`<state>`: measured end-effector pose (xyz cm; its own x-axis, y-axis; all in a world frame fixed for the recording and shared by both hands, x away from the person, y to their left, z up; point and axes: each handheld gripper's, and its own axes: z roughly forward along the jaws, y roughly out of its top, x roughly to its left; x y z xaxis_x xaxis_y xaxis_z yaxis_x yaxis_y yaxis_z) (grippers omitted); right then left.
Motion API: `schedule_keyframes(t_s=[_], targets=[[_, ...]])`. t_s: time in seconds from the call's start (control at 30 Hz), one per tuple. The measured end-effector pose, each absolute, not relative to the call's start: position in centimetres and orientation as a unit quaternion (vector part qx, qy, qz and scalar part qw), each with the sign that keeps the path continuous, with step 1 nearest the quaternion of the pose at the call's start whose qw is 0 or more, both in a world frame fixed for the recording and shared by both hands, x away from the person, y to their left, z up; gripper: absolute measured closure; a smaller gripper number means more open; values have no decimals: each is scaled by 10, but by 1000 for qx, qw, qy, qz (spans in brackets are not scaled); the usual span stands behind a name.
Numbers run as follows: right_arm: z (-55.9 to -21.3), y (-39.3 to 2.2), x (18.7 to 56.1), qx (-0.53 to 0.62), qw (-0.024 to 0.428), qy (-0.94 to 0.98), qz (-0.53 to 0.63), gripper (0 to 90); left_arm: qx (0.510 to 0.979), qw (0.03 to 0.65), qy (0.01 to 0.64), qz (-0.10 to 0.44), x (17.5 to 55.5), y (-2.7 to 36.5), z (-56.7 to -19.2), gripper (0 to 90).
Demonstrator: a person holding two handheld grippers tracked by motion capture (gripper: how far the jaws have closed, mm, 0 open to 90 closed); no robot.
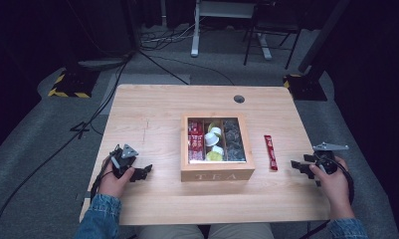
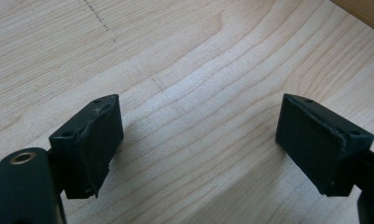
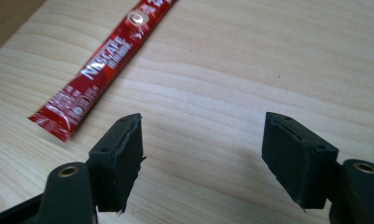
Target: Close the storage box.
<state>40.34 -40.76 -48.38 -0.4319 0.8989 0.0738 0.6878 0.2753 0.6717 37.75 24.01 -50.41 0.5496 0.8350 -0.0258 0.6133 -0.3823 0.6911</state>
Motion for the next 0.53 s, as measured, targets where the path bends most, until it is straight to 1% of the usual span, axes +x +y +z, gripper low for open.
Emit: schedule_keyframes(t_s=[0.07,0.2,0.27,0.3,0.53], targets=[[-490,-408,403,510,160,782,321,281,814,334,445,166,378,240,-504,153],[-496,-408,400,506,193,773,332,259,814,334,445,166,378,240,-504,153],[-501,-405,398,498,219,772,329,166,814,333,445,166,378,240,-504,153],[-503,-404,398,502,225,766,332,145,814,333,445,167,377,240,-504,152],[-504,-402,396,512,229,760,330,139,812,327,453,171,377,239,-504,134]])
